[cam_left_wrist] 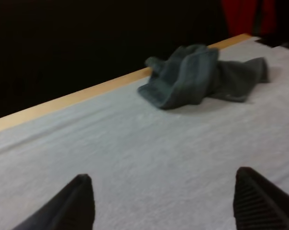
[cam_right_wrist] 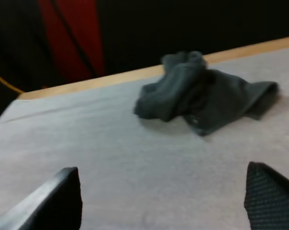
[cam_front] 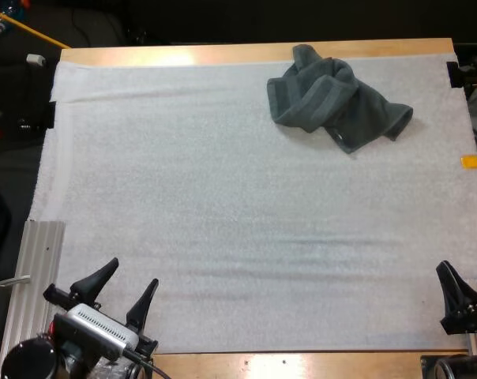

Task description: Pick towel from pile, fold and stack

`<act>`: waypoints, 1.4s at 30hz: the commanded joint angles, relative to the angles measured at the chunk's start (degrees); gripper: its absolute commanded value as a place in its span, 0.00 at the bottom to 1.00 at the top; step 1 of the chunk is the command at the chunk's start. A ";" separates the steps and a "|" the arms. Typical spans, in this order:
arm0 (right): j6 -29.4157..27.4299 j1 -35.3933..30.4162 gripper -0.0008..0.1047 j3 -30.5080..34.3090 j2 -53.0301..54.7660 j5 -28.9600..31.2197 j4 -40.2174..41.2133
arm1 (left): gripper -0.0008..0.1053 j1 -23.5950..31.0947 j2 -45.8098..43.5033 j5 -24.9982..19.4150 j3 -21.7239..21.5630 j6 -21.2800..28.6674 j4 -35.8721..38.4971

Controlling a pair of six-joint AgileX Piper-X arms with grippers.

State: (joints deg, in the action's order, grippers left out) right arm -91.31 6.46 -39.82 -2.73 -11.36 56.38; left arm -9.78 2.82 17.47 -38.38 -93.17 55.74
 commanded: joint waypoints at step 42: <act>9.33 1.34 0.66 -10.13 -48.69 -12.40 -19.65 | 0.57 -8.70 13.96 4.62 -7.77 -0.40 -0.82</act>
State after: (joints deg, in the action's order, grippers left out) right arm -82.12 7.70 -49.50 -51.51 -23.63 38.13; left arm -18.09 16.73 21.76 -45.69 -93.23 55.59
